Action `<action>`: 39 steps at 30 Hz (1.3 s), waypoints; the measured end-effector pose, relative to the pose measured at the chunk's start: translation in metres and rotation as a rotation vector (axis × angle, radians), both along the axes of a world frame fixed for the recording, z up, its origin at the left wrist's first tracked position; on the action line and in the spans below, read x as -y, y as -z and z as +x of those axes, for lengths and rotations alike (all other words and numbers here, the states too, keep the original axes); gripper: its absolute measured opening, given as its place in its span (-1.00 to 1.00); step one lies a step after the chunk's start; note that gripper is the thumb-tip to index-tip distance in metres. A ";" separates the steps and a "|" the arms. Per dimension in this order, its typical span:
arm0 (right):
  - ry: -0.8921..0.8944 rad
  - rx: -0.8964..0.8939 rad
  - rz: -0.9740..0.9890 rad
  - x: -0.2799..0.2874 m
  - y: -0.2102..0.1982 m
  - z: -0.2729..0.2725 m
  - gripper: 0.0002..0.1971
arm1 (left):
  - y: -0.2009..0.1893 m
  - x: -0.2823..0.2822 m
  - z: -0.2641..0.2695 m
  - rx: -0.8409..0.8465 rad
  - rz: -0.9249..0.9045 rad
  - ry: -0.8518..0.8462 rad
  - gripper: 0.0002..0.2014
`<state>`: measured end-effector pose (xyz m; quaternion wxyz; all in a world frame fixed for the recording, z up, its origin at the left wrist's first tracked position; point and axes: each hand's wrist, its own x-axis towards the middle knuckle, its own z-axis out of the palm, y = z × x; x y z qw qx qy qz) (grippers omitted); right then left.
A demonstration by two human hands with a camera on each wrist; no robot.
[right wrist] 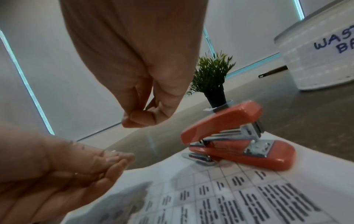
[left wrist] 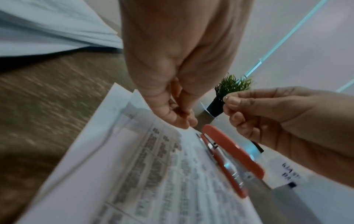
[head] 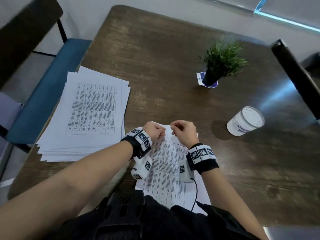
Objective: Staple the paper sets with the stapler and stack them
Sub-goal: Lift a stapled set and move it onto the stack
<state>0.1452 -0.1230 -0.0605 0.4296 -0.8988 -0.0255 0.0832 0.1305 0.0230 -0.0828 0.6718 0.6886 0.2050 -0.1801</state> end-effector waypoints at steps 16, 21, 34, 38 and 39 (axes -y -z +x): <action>0.043 0.078 -0.024 0.039 -0.025 -0.017 -0.91 | -0.013 0.053 -0.006 -0.265 -0.437 -0.161 -0.76; 0.136 0.072 -0.045 0.082 -0.025 -0.016 -0.93 | -0.012 0.084 -0.006 -0.261 -0.302 -0.120 -0.72; 0.102 -0.247 -0.721 0.200 0.021 -0.024 -0.52 | -0.067 0.179 0.050 -0.153 -0.088 0.146 -0.88; 0.112 -0.274 -0.725 0.217 0.019 -0.017 -0.53 | -0.096 0.215 0.076 -0.091 -0.101 0.174 -0.87; 0.113 -0.263 -0.715 0.221 0.020 -0.017 -0.54 | -0.101 0.224 0.083 -0.075 -0.096 0.183 -0.86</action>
